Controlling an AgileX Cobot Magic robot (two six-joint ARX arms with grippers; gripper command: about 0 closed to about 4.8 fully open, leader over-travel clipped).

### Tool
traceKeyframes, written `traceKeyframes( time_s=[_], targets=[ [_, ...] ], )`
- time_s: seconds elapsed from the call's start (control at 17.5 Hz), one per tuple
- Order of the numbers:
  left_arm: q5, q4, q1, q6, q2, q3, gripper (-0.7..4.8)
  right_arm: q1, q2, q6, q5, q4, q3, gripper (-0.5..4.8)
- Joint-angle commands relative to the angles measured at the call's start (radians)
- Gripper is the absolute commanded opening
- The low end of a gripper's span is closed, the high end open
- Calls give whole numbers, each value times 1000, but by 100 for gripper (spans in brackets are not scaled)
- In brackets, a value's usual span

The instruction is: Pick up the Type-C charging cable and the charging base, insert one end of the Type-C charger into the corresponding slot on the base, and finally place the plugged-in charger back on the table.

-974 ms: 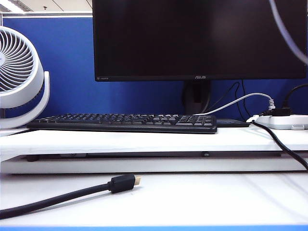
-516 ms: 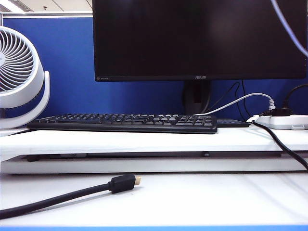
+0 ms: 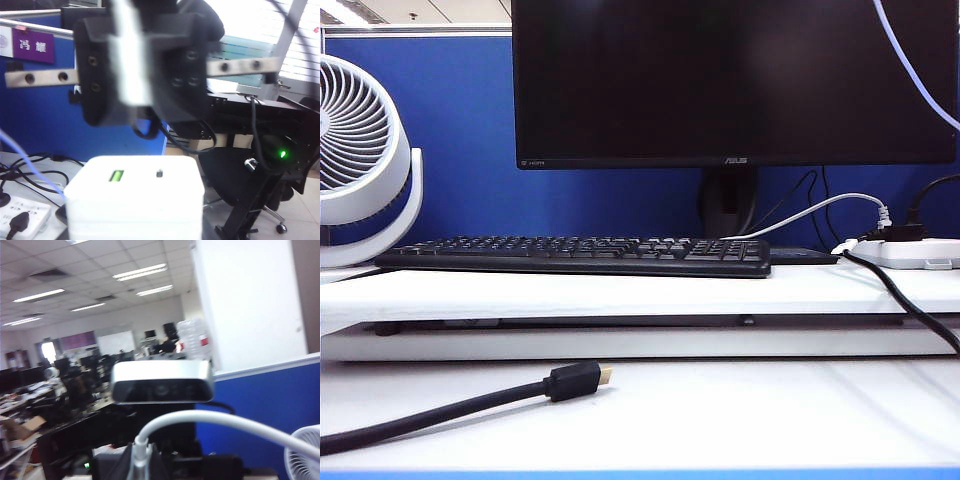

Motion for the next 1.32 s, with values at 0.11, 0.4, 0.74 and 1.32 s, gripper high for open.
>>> traceKeyframes(
  time_s=[0.11,0.4,0.74,1.32],
  targets=[
    [51,66,2,-6,-5,5,-6,-2,-13,68,-20,10,6,0],
    [50,86,15,-29,-5,5,-6,-2,-36,68,-28,-11,6,0],
    [68,106,14,-111,-5,5,-6,-2,-35,68,-49,-63,5,0],
    [69,101,14,-159,-3,5,-6,-2,-35,64,-50,-66,5,-1]
  ],
)
